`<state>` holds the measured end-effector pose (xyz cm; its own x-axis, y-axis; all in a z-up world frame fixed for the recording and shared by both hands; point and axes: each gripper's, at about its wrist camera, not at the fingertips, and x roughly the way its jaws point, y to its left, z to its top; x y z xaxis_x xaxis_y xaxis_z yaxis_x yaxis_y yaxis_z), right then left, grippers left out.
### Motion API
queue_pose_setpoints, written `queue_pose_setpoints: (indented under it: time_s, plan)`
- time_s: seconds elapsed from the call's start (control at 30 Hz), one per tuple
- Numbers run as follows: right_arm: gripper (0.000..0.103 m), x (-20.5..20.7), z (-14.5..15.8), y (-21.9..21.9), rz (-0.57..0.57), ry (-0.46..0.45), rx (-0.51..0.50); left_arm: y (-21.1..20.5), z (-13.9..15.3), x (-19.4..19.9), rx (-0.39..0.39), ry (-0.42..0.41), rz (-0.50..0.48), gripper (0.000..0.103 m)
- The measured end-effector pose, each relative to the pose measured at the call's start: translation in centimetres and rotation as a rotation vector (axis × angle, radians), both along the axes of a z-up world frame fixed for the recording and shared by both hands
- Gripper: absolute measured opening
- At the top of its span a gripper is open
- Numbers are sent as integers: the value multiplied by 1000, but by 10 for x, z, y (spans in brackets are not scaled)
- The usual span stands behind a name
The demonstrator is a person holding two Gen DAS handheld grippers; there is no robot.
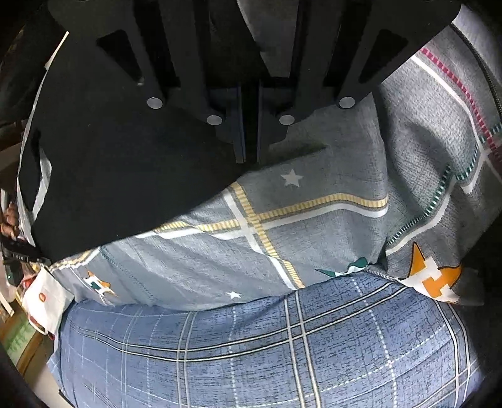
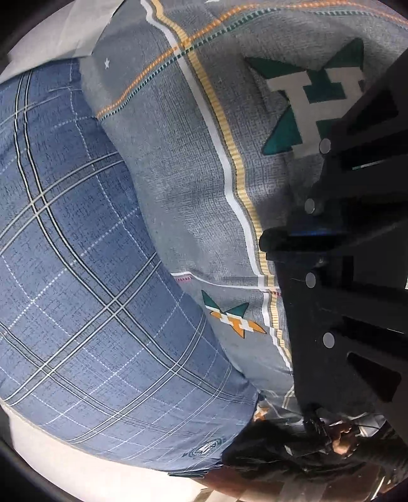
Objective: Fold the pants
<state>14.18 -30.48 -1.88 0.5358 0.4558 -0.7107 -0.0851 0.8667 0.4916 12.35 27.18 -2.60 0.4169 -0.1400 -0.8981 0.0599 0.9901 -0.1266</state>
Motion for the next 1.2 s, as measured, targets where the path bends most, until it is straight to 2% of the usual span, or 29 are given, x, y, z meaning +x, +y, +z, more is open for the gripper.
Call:
queue_pose_setpoints:
  time_s: [0.17, 0.3, 0.47, 0.6, 0.73, 0.8, 0.83, 1.0, 1.2]
  plan:
    - [6, -19, 18, 1, 4, -62, -19, -13, 36, -24, 99, -116, -16, 5]
    - [6, -47, 40, 10, 63, -128, -62, -25, 70, -60, 179, -198, -24, 4]
    - [6, -114, 60, 28, 199, -216, -203, -51, 95, -126, 243, -300, -43, 4]
    - [6, -165, 57, 30, 292, -250, -271, -62, 86, -172, 250, -304, -52, 4]
    - [6, -198, 35, 25, 365, -213, -327, -62, 55, -204, 209, -246, -36, 4]
    - [6, -207, 19, 20, 382, -178, -350, -62, 42, -213, 207, -227, -29, 4]
    - [6, -210, 14, 18, 383, -171, -350, -62, 37, -220, 182, -219, -26, 4]
    - [6, -223, -12, 15, 442, -131, -364, -63, 28, -238, 129, -216, -7, 4]
    - [6, -234, -20, 13, 469, -177, -394, -59, 20, -248, 93, -219, 41, 4]
